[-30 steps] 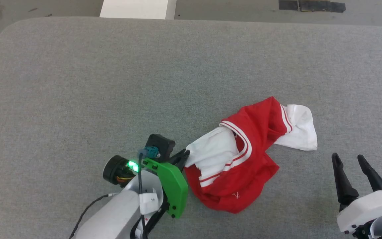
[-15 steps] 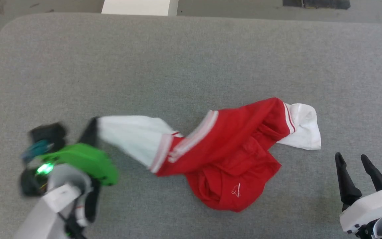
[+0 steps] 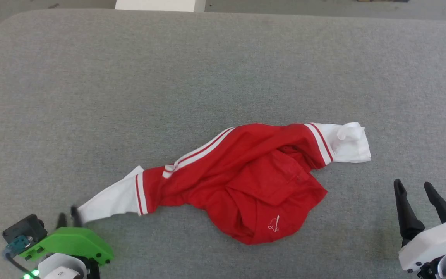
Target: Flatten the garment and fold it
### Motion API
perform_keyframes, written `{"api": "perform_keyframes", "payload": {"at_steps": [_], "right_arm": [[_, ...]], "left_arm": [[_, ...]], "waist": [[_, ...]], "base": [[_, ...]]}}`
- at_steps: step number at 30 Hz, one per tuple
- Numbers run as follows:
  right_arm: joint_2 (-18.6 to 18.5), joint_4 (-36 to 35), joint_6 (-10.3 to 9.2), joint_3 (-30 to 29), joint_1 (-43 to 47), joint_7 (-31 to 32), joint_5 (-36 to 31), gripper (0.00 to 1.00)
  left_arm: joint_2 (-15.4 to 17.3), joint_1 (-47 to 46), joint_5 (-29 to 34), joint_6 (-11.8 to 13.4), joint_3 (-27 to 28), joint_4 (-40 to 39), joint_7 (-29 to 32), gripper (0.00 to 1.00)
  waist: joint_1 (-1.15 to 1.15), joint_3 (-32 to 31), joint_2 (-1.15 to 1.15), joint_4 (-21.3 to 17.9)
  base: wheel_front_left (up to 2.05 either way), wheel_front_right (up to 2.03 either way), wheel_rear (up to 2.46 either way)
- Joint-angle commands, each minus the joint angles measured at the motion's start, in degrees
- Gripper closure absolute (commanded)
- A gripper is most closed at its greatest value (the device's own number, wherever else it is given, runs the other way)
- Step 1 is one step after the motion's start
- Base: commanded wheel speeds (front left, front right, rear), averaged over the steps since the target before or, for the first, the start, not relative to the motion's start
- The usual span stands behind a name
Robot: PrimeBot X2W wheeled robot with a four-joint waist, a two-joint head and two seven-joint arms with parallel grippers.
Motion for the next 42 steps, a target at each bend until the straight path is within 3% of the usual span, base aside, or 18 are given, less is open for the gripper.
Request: {"api": "perform_keyframes", "payload": {"at_steps": [1,8,14,19,26,27,28,29,30,36,42], "right_arm": [[0.05,0.1,-0.09,0.12,-0.32,0.19,-0.09,0.0],[0.05,0.34,-0.09,0.58,-0.2,0.34,-0.11,0.0],[0.05,0.4,-0.09,1.03,0.11,0.1,0.31,0.0],[0.05,0.32,-0.09,0.97,-0.11,-0.06,0.31,0.0],[0.05,0.11,-0.09,0.78,-0.66,0.04,0.02,0.0],[0.05,0.08,-0.09,0.67,-0.65,0.06,-0.05,0.0],[0.05,0.06,-0.09,0.59,-0.63,0.06,-0.09,0.0],[0.05,0.04,-0.09,0.52,-0.59,0.04,-0.12,0.0],[0.05,0.03,-0.09,0.49,-0.54,0.02,-0.13,0.0],[0.05,-0.46,-0.09,0.47,-0.86,0.29,-0.28,0.0],[0.05,-1.37,-0.09,0.96,-2.09,0.84,-0.85,0.0]], "left_arm": [[-0.34,-0.57,-0.5,-0.71,0.67,-0.57,-1.33,0.0],[2.4,-3.45,4.99,-5.06,-2.9,-10.52,-6.01,0.0],[8.18,-3.56,11.39,-9.02,-13.76,-17.95,1.98,0.0],[10.13,-5.46,15.84,-10.97,-21.44,-17.16,9.44,0.0],[9.64,-9.44,18.87,-10.78,-22.94,-10.46,10.66,0.0],[9.53,-9.96,18.58,-11.03,-22.7,-9.77,10.6,0.12],[9.57,-10.38,18.53,-11.15,-22.49,-9.33,10.44,0.36],[9.71,-10.82,18.42,-11.38,-22.29,-8.92,10.39,0.93],[9.91,-11.25,18.23,-11.8,-22.16,-8.71,10.46,1.0],[12.31,-16.97,16.72,-15.78,-20.5,-9.3,12.33,1.0],[14.82,-28.5,16.42,-22.64,-20.22,-5.86,17.03,1.0]], "waist": [[0.0,-0.75,0.0,0.62],[0.0,-2.38,0.0,1.22],[0.0,-1.85,0.0,0.74],[0.0,-0.59,0.0,0.14],[0.0,0.53,0.0,-0.81],[0.0,0.59,0.0,-0.93],[0.0,0.61,0.0,-1.01],[0.0,0.62,0.0,-1.11],[0.0,0.61,0.0,-1.19],[0.0,1.48,0.0,-1.55],[0.0,4.59,0.0,-2.08]], "base": [[0.0,0.0,0.0],[0.0,0.0,0.0],[0.0,0.0,0.0],[0.0,0.0,0.0],[0.0,0.0,0.0],[0.0,0.0,0.0],[0.0,0.0,0.0],[0.0,0.0,0.0],[0.0,0.0,0.0],[0.0,0.0,0.0],[0.0,0.0,0.0]]}}
